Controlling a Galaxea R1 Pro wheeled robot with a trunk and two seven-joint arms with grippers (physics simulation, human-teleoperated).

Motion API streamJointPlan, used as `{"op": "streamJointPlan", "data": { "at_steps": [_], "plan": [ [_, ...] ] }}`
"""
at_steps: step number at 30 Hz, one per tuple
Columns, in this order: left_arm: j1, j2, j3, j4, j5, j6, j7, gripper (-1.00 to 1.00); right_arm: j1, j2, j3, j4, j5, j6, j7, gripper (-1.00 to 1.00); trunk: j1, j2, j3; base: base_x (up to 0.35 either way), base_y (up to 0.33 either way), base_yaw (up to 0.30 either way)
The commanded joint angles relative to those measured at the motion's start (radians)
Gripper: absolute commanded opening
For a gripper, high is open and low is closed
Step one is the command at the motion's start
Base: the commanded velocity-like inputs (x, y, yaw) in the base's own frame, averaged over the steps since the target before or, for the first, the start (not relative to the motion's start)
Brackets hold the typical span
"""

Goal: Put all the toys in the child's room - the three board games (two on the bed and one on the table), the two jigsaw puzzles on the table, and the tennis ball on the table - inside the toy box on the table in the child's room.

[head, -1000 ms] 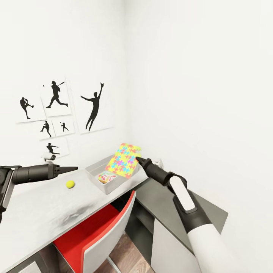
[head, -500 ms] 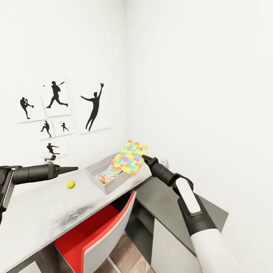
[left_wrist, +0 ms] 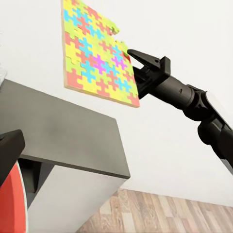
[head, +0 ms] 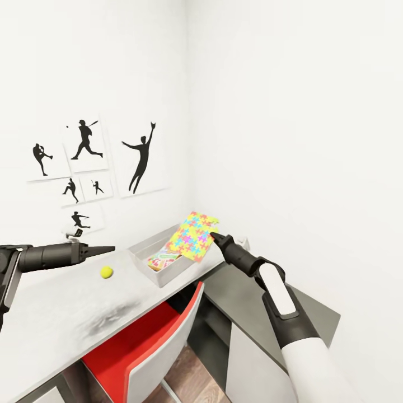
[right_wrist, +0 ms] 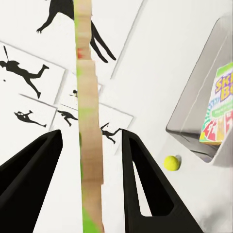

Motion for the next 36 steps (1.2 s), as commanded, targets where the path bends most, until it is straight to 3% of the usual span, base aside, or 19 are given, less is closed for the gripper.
{"op": "streamJointPlan", "data": {
  "at_steps": [1,29,36],
  "plan": [
    [0.000,0.000,0.000,0.000,0.000,0.010,-0.003,1.00,0.000,0.001,-0.001,0.000,-0.006,0.003,-0.010,-1.00,0.000,-0.001,0.000,0.011,0.019,0.000],
    [0.000,0.000,0.000,0.024,0.000,0.009,-0.003,1.00,0.000,0.003,0.002,0.001,-0.006,-0.006,-0.018,-1.00,0.000,-0.001,0.000,0.054,0.011,0.001],
    [-0.001,0.000,0.000,0.025,0.000,0.008,-0.003,1.00,-0.001,0.005,0.001,0.001,-0.005,-0.009,-0.020,-1.00,0.000,-0.001,-0.002,0.015,0.000,0.180]
  ]
}}
